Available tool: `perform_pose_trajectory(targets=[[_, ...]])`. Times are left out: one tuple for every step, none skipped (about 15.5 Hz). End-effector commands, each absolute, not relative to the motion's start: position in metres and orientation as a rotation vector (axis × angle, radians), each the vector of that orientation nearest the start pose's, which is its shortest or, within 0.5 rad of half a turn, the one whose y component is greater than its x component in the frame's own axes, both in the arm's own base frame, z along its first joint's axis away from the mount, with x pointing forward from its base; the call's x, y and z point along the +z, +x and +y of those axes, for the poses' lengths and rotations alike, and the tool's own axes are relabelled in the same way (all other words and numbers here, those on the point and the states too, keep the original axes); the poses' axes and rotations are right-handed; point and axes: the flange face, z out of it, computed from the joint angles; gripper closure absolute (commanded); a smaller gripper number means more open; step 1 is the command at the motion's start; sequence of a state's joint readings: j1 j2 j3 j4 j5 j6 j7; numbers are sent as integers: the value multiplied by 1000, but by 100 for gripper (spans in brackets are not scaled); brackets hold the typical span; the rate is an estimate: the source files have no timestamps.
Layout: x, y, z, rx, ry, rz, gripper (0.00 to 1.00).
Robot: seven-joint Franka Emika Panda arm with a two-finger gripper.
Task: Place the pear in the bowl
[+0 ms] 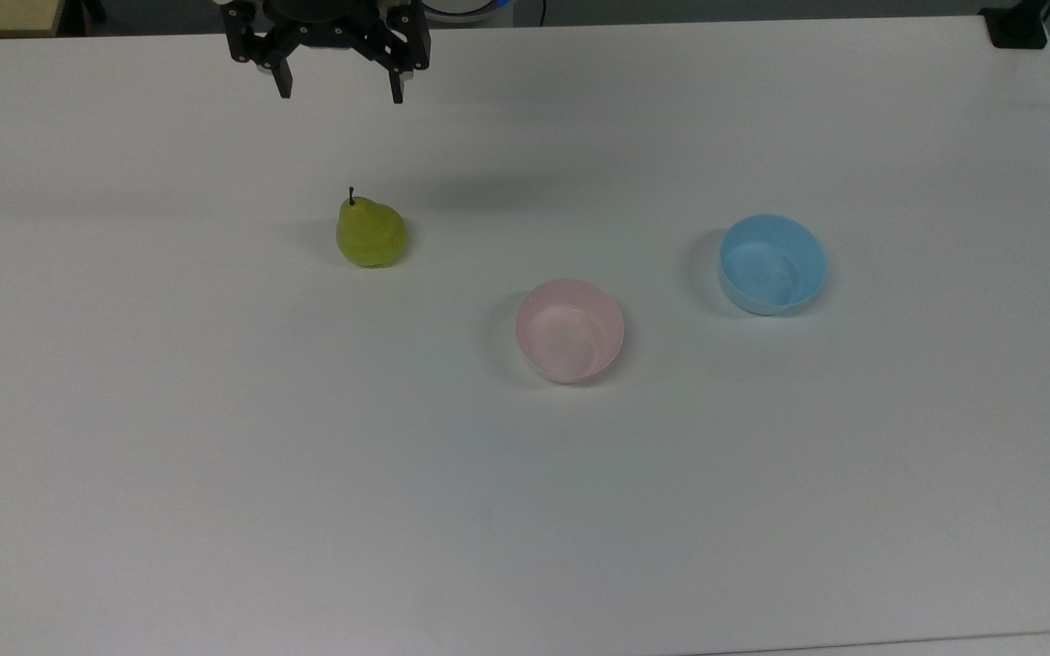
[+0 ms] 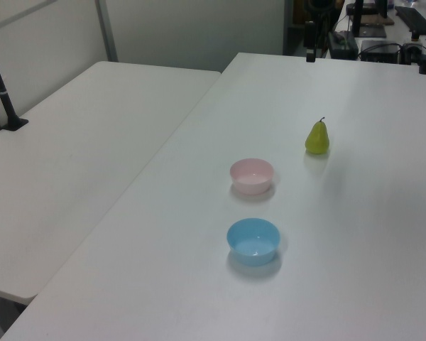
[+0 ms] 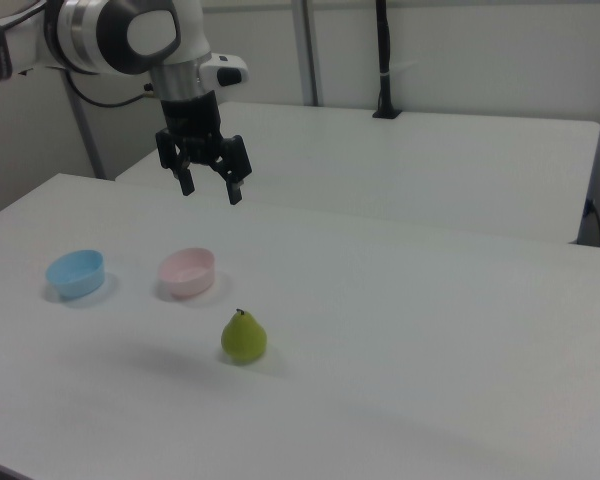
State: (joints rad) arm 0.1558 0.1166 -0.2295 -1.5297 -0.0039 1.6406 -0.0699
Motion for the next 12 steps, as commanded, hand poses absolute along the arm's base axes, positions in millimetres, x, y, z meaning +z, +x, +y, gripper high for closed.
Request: perform_pose_trajectory(targets=[[590,589,-43,18,-3147,31,0],[590,590,-42,13,-3132,37,0],[593,589,-42,2,-3100,51,0],[594,588,-40,1,-3076,57,0],[595,588,-40,3,-3071,64,0],[594,588,-39,6,-3071,61,0],[594,588,-39,6,-3070,66,0],[595,588,-38,4,-3069,64,0],[595,588,-38,4,-3071,64,0],[595,589,-37,-1,-3071,62,0],[595,589,-37,-3,-3071,62,0],[594,589,-37,-3,-3070,62,0]])
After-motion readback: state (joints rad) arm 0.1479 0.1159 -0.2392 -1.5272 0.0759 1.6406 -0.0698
